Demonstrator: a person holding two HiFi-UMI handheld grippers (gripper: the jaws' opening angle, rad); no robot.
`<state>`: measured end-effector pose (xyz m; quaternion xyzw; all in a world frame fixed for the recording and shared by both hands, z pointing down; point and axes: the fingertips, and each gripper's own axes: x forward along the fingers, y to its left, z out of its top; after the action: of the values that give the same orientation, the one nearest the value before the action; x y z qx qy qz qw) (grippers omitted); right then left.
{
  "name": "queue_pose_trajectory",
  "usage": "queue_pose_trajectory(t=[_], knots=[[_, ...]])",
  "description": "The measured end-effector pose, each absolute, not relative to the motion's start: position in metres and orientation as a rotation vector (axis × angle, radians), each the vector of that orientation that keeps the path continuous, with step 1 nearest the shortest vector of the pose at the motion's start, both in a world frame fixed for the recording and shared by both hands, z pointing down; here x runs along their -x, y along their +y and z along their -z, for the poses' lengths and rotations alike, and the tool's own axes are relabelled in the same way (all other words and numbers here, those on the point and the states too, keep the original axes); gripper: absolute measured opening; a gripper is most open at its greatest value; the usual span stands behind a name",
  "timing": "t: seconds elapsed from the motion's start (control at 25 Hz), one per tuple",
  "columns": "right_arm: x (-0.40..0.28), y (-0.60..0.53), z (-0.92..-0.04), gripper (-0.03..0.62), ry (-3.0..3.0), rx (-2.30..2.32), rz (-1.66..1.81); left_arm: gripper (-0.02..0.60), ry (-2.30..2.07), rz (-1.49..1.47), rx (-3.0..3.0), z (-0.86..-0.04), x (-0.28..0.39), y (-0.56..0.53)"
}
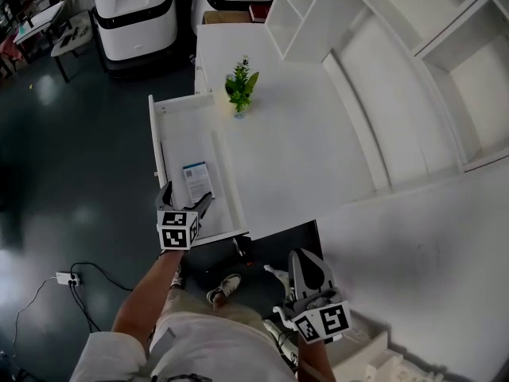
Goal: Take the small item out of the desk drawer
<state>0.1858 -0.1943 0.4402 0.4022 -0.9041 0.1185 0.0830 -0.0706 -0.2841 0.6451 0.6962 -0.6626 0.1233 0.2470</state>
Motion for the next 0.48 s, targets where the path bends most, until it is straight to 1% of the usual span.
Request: queue_pose_trajectory(t=[0.2, 0.48], knots=[[-0.194, -0.199, -0.454, 0.009, -2.661, -1.228, -0.394, 0.497, -1.794, -0.406, -1.810, -0.692, 0.063, -0.318], [-0.208, -0.198, -0.472, 0.009, -2.584, -1.253, -0.431, 0.499, -1.776, -0.554, -1.634, -0.770, 0.071, -0.342]])
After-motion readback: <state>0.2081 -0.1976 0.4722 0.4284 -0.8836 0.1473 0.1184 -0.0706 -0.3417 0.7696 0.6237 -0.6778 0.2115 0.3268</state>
